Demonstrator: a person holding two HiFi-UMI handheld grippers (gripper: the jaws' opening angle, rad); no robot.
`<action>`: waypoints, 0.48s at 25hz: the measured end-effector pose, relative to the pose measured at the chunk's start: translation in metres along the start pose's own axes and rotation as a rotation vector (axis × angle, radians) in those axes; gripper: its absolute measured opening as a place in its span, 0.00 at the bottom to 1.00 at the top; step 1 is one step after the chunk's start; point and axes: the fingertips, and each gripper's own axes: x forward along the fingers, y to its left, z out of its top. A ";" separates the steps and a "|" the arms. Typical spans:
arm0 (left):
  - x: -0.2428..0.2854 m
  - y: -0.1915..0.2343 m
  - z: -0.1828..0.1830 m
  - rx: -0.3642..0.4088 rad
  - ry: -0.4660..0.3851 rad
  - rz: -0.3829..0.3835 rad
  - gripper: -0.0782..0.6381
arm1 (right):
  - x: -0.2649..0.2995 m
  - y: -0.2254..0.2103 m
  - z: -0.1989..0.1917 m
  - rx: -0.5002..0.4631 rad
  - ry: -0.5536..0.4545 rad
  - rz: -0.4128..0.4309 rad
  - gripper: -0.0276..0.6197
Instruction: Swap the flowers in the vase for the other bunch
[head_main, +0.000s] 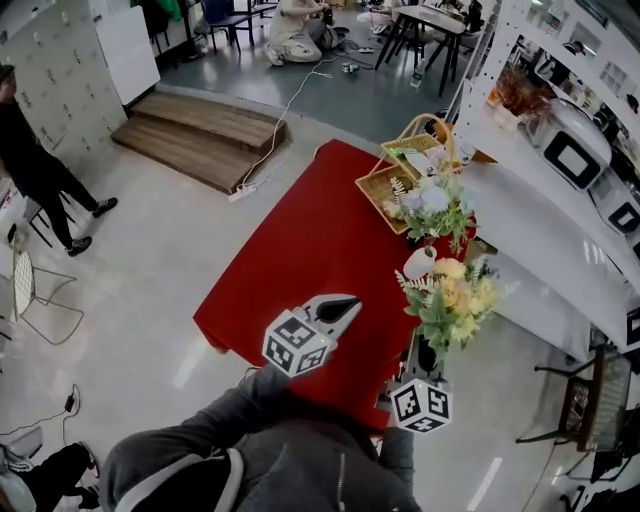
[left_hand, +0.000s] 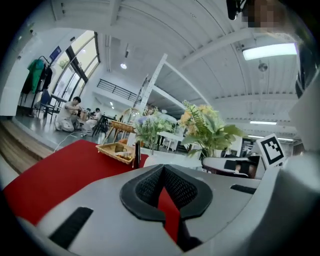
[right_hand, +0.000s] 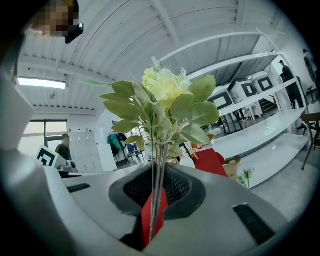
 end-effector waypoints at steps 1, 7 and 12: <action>-0.009 0.001 -0.007 -0.006 0.009 0.002 0.12 | 0.001 0.003 -0.002 -0.001 0.001 0.009 0.08; -0.044 0.021 -0.031 -0.078 0.033 0.064 0.12 | 0.007 0.019 -0.012 -0.002 0.022 0.051 0.08; -0.050 0.028 -0.039 -0.075 0.048 0.083 0.12 | 0.008 0.024 -0.019 0.005 0.039 0.059 0.08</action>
